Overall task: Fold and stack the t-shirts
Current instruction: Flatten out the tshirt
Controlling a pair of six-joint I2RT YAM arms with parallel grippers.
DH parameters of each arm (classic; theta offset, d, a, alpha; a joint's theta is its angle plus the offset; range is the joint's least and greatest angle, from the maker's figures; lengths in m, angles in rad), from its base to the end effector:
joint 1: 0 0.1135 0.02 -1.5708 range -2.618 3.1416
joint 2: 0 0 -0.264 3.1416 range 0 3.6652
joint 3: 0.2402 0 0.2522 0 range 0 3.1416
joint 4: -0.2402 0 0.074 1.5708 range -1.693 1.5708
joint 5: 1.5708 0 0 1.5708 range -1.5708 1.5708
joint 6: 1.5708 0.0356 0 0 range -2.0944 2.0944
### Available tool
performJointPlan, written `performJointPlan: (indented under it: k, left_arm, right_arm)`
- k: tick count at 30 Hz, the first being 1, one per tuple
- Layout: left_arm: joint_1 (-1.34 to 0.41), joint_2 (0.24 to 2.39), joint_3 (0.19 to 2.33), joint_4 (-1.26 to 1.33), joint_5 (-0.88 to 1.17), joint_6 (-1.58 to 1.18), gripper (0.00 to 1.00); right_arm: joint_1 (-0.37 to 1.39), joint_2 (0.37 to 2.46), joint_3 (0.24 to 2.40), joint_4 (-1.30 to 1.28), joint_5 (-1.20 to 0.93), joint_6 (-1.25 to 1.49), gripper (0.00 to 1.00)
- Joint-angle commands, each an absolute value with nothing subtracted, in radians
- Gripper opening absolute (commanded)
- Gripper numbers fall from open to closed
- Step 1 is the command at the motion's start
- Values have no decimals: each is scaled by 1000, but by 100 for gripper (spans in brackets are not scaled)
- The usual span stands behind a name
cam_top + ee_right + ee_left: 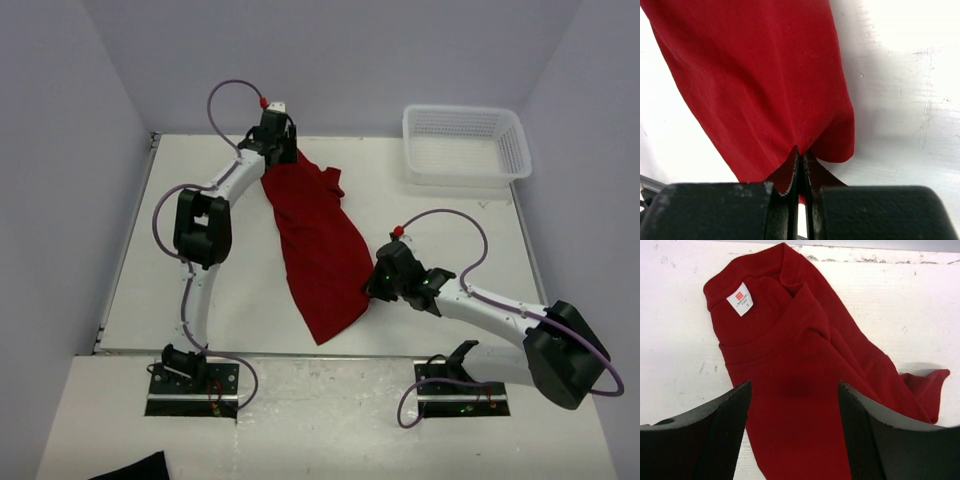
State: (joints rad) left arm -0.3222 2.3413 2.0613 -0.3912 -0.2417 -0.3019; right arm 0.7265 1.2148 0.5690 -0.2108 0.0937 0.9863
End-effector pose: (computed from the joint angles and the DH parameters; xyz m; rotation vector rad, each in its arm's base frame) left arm 0.5158 -0.1632 0.2254 -0.1074 2.2175 -0.0724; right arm 0.1752 0.1512 0.1787 0.3720 2.5055 0.6361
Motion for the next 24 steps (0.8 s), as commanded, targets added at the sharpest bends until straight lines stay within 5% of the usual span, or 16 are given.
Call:
performJointPlan:
  k: [1, 6, 15, 19, 20, 22, 24]
  left_arm:
    - [-331, 2373, 2121, -371, -221, -281, 71]
    - [-353, 2462, 2178, -365, -204, -275, 82]
    - [-359, 2539, 2201, -311, -169, -276, 81]
    - [-359, 2543, 2191, -295, -169, -275, 59]
    - [-359, 2533, 2186, -293, -172, -273, 33]
    - [-359, 2516, 2172, -281, -190, -270, 0]
    - [-359, 2479, 2169, -275, -198, -264, 0]
  right_arm:
    - [744, 1210, 571, -218, 130, 989, 0]
    - [765, 1227, 580, -215, 129, 1003, 0]
    - [792, 1215, 581, -238, 143, 1026, 0]
    - [793, 1223, 591, -248, 150, 1026, 0]
    - [796, 1227, 595, -252, 155, 1025, 0]
    - [798, 1239, 606, -259, 164, 1026, 0]
    - [799, 1247, 612, -262, 182, 1028, 0]
